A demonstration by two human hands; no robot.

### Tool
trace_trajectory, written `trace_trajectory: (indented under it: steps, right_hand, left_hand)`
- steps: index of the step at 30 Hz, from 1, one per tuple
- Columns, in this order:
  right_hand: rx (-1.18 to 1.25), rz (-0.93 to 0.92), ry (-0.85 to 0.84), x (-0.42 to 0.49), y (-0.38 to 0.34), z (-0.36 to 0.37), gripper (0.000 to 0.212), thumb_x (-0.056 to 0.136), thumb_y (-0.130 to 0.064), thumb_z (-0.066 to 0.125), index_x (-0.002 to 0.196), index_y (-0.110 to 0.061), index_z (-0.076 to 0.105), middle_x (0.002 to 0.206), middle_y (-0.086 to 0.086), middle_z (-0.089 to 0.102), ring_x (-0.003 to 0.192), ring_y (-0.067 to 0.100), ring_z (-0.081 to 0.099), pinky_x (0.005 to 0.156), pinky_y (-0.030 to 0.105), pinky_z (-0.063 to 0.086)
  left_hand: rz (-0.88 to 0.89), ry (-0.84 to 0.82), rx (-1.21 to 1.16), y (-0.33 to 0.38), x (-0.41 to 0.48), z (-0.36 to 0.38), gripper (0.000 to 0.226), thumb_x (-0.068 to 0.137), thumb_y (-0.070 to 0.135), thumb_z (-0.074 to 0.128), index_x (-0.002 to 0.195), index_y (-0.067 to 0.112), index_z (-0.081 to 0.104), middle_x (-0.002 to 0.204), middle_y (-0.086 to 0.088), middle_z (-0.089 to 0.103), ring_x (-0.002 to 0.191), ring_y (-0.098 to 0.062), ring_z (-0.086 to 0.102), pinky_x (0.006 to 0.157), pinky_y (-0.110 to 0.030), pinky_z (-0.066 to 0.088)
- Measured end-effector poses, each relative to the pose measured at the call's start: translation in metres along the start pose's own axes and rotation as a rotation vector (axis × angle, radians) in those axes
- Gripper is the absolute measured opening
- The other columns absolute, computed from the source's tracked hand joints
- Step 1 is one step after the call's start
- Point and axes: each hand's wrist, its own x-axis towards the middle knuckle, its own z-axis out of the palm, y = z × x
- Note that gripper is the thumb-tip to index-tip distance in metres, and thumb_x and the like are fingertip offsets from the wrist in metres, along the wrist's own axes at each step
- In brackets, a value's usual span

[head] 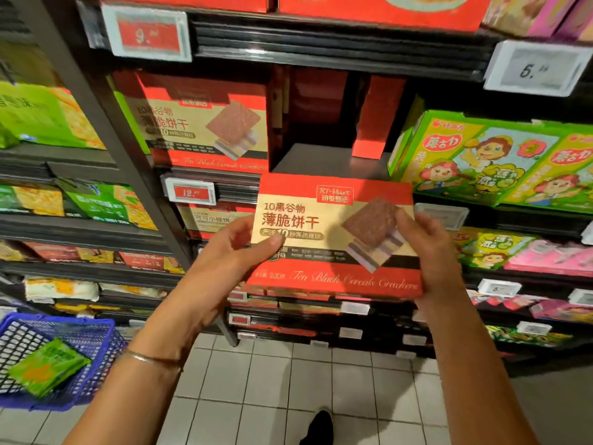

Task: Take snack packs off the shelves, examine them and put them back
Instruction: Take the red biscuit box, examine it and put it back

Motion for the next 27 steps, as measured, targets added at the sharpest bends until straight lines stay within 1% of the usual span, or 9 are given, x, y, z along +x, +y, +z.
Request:
trace_trajectory:
  steps: [3, 5, 9, 13, 17, 19, 22, 24, 27]
  right_hand:
    - [-0.020, -0.226, 0.050, 0.007, -0.012, 0.007, 0.054, 0.074, -0.053, 0.086, 0.117, -0.029, 0.065, 0.117, 0.002, 0.075, 0.103, 0.026, 0.075, 0.079, 0.038, 0.061]
    - [-0.007, -0.421, 0.051, 0.010, -0.023, 0.010, 0.051, 0.074, -0.057, 0.086, 0.115, -0.036, 0.063, 0.117, -0.002, 0.074, 0.109, 0.023, 0.072, 0.084, 0.032, 0.060]
    - [-0.027, -0.648, 0.078, 0.020, -0.032, 0.016, 0.056, 0.080, -0.052, 0.082, 0.125, -0.027, 0.057, 0.122, 0.001, 0.070, 0.113, 0.019, 0.070, 0.091, 0.025, 0.055]
    - [-0.057, -0.776, 0.126, 0.031, -0.024, 0.024, 0.056, 0.087, -0.044, 0.080, 0.132, -0.020, 0.058, 0.133, 0.012, 0.061, 0.123, 0.030, 0.064, 0.098, 0.033, 0.056]
    - [-0.099, -0.854, 0.213, 0.037, -0.015, 0.024, 0.050, 0.092, -0.042, 0.077, 0.134, -0.024, 0.057, 0.138, 0.027, 0.052, 0.123, 0.042, 0.061, 0.099, 0.040, 0.056]
    - [-0.131, -0.918, 0.255, 0.039, -0.013, 0.025, 0.053, 0.094, -0.039, 0.076, 0.137, -0.014, 0.057, 0.136, 0.025, 0.051, 0.124, 0.041, 0.060, 0.100, 0.047, 0.056]
    - [-0.197, -0.970, 0.302, 0.040, -0.017, 0.039, 0.057, 0.096, -0.040, 0.073, 0.141, -0.011, 0.054, 0.133, 0.003, 0.049, 0.127, 0.033, 0.057, 0.099, 0.051, 0.056]
    - [-0.249, -0.955, 0.321, 0.039, -0.017, 0.051, 0.057, 0.095, -0.043, 0.071, 0.142, -0.013, 0.056, 0.133, -0.010, 0.048, 0.129, 0.024, 0.054, 0.102, 0.044, 0.054]
    - [-0.274, -0.832, 0.334, 0.040, -0.013, 0.061, 0.058, 0.094, -0.046, 0.072, 0.142, -0.016, 0.058, 0.134, -0.009, 0.056, 0.128, 0.019, 0.057, 0.101, 0.032, 0.054]
  left_hand:
    - [0.097, 0.076, 0.012, 0.014, 0.016, 0.009, 0.051, 0.089, 0.029, 0.080, 0.133, 0.023, 0.054, 0.124, 0.001, 0.076, 0.116, -0.028, 0.073, 0.104, -0.055, 0.054]
    - [0.195, 0.074, 0.115, 0.027, 0.027, 0.018, 0.034, 0.098, 0.019, 0.071, 0.130, 0.022, 0.058, 0.124, 0.002, 0.076, 0.117, -0.024, 0.072, 0.098, -0.047, 0.058]
    - [0.413, 0.179, 0.354, 0.051, 0.045, 0.040, 0.033, 0.102, 0.006, 0.063, 0.118, 0.034, 0.067, 0.115, 0.016, 0.077, 0.108, -0.002, 0.070, 0.093, -0.025, 0.057]
    - [0.520, 0.415, 0.357, 0.056, 0.059, 0.055, 0.026, 0.100, 0.009, 0.067, 0.124, 0.021, 0.067, 0.112, 0.007, 0.076, 0.103, -0.009, 0.071, 0.084, -0.022, 0.058]
    - [0.559, 0.565, 0.324, 0.058, 0.068, 0.061, 0.031, 0.096, 0.021, 0.075, 0.122, 0.022, 0.058, 0.114, 0.008, 0.072, 0.101, -0.009, 0.072, 0.087, -0.036, 0.062]
    - [0.597, 0.561, 0.339, 0.061, 0.073, 0.063, 0.031, 0.096, 0.021, 0.075, 0.122, 0.022, 0.058, 0.112, 0.012, 0.070, 0.102, -0.009, 0.072, 0.089, -0.041, 0.061]
    - [0.633, 0.583, 0.402, 0.063, 0.078, 0.061, 0.029, 0.097, 0.023, 0.075, 0.120, 0.026, 0.058, 0.108, 0.019, 0.069, 0.102, 0.000, 0.068, 0.089, -0.032, 0.059]
    - [0.631, 0.603, 0.415, 0.059, 0.080, 0.055, 0.028, 0.095, 0.022, 0.077, 0.115, 0.026, 0.059, 0.103, 0.017, 0.068, 0.094, 0.004, 0.067, 0.079, -0.018, 0.055]
    - [0.576, 0.601, 0.393, 0.054, 0.083, 0.047, 0.039, 0.091, 0.026, 0.081, 0.122, 0.019, 0.059, 0.113, 0.003, 0.067, 0.093, -0.001, 0.065, 0.076, -0.009, 0.049]
